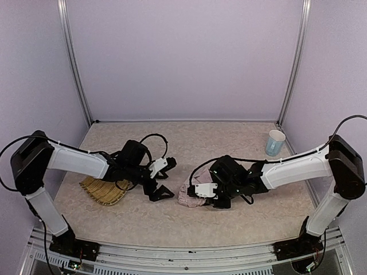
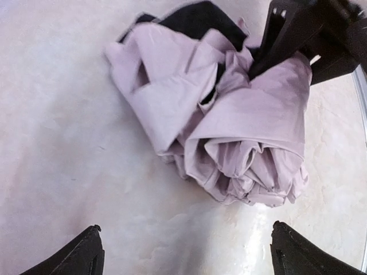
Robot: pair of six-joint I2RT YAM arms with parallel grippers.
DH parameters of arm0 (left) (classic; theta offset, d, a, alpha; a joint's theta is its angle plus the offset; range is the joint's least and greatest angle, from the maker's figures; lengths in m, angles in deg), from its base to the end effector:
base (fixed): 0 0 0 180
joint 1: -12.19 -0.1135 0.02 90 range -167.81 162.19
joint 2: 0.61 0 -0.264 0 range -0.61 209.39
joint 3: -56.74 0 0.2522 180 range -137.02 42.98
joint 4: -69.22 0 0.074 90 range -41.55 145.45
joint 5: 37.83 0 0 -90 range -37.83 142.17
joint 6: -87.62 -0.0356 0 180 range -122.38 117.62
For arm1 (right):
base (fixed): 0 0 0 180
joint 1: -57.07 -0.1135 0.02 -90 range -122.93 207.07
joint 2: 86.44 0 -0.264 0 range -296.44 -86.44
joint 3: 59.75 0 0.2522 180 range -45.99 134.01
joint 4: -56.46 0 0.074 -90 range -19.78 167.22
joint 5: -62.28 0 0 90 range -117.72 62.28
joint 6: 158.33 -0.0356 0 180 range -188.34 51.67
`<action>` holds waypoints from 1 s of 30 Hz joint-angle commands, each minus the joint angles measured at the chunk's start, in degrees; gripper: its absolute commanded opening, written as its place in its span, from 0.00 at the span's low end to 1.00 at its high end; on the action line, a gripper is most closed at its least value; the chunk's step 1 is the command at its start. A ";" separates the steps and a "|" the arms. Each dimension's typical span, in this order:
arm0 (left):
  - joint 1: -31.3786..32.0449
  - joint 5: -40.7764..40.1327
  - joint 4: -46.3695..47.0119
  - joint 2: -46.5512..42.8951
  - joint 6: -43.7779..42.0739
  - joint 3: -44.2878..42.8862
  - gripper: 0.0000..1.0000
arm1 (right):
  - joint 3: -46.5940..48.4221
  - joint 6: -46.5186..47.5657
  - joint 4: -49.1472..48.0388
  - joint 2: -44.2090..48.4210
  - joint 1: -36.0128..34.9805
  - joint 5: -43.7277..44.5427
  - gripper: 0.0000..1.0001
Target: Put away the umbrella
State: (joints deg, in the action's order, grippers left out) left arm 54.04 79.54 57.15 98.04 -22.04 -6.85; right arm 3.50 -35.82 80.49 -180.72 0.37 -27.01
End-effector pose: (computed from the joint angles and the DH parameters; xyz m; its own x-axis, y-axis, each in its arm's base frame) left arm 0.2409 -0.2377 0.1522 -0.2364 0.6128 -0.7540 0.9610 0.2619 -0.0884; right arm 0.1753 0.2660 0.1569 0.0675 -0.8760 -0.4775 -0.9434 0.0997 -0.3164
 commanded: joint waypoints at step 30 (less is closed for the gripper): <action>16.48 -27.27 15.82 3.93 -32.09 5.39 0.88 | 22.37 -4.15 35.66 -30.90 12.65 -33.48 0.16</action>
State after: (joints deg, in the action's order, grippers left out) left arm 71.44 59.15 75.29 98.39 -50.54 0.85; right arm 30.04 -40.57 106.93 -203.12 13.72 -65.55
